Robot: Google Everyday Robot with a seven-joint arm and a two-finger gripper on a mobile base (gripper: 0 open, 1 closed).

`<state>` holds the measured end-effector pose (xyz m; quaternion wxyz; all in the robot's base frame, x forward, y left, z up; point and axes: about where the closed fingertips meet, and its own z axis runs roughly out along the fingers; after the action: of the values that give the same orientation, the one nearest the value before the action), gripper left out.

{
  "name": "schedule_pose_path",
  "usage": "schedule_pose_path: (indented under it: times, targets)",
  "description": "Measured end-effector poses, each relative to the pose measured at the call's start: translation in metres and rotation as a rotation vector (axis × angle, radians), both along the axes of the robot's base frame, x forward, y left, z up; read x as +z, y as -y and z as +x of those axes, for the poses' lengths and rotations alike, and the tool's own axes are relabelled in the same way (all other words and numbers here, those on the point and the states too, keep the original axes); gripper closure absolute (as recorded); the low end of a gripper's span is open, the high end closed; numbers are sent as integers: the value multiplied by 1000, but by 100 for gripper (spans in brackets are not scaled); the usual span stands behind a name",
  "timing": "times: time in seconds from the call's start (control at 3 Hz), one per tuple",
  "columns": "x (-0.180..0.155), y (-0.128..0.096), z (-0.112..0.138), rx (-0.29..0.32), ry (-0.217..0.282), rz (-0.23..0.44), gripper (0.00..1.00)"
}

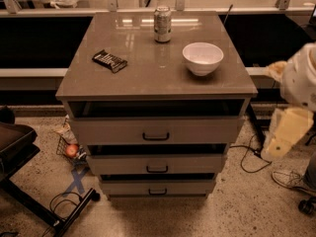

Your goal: Open middle drawer

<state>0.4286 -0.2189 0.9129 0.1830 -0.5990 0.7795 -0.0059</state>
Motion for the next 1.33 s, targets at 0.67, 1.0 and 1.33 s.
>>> schedule_pose_path:
  times: [0.67,1.0,1.33]
  targets:
    - [-106,13,-2,20,49,101,0]
    - [-145,11,8,50,93,124,0]
    - [-145,11,8,50,93,124,0]
